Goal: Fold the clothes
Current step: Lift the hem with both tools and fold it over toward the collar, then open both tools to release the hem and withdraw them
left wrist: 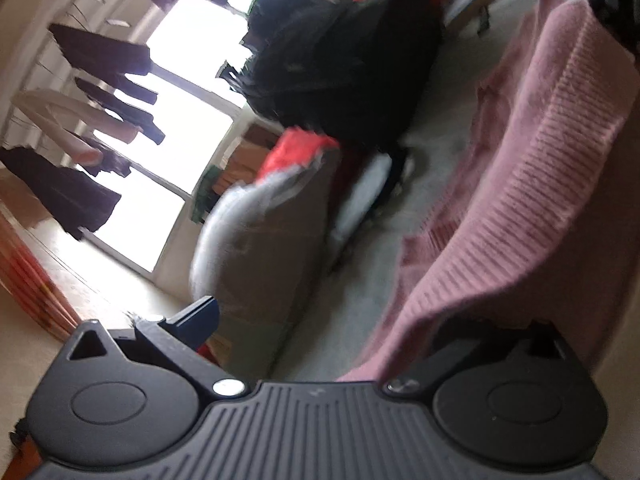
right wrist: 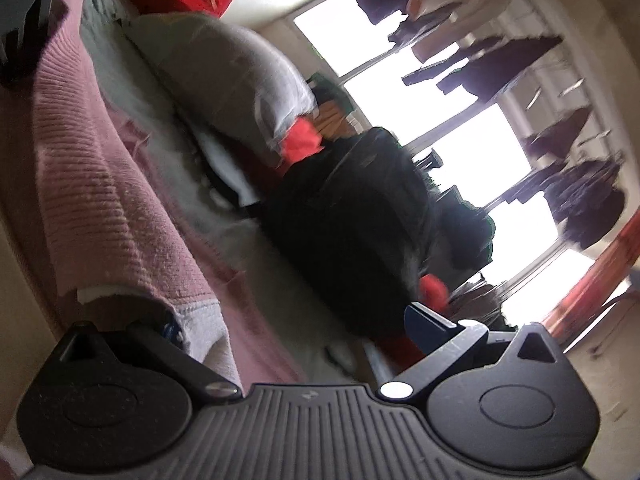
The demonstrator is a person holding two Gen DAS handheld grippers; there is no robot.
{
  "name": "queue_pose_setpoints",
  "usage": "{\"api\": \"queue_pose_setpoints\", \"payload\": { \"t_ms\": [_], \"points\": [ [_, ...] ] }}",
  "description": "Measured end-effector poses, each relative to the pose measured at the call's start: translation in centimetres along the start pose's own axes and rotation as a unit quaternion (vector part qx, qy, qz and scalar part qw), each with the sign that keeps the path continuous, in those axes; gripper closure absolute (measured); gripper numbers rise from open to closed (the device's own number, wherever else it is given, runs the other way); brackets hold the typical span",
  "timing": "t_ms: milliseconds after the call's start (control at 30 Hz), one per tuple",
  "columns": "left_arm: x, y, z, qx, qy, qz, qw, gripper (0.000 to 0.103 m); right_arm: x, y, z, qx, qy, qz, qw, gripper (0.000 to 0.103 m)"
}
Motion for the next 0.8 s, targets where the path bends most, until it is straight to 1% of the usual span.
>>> {"api": "queue_pose_setpoints", "payload": {
  "t_ms": [67, 167, 367, 467, 567, 667, 800],
  "points": [
    [0.5, -0.4, 0.7, -0.01, -0.018, -0.008, 0.9998, 0.001, 0.8, -0.7, -0.5, 0.02, 0.021, -0.016, 0.999, 0.0],
    [-0.1, -0.7, 0.5, -0.022, -0.025, -0.009, 0.9994, 0.001, 0.8, -1.2, -0.3, 0.054, 0.041, -0.031, 0.997, 0.0],
    [-3.4, -0.5, -0.4, -0.033, -0.062, 0.007, 0.9975, 0.001, -2.1, -1.1, 1.2, 0.118, 0.094, -0.04, 0.988, 0.0],
    [-3.3, -0.4, -1.2, -0.037, -0.054, 0.002, 0.9979, 0.001, -2.1, -1.2, 2.0, 0.149, 0.109, -0.047, 0.982, 0.0],
    [-1.7, -0.3, -2.3, -0.072, -0.052, -0.011, 0.9959, 0.001, -0.8, -1.4, 2.5, 0.182, 0.122, -0.06, 0.974, 0.0],
    [0.6, -0.5, -3.2, -0.106, -0.056, -0.029, 0.9923, 0.001, 1.6, -2.3, 3.1, 0.241, 0.141, -0.084, 0.957, 0.0],
    [3.5, -0.8, -3.6, -0.122, -0.055, -0.052, 0.9896, 0.001, 5.1, -3.8, 3.9, 0.321, 0.169, -0.122, 0.924, 0.0]
  ]
}}
Point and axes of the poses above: each gripper's, at about its wrist camera, not at the fingertips, and x roughly the way its jaws point, z to its right, y to its top, the point moved 10 cm from there along x, roughly the way its jaws point, and after that the axes turned 9 degrees about z, right-handed, at the moved point
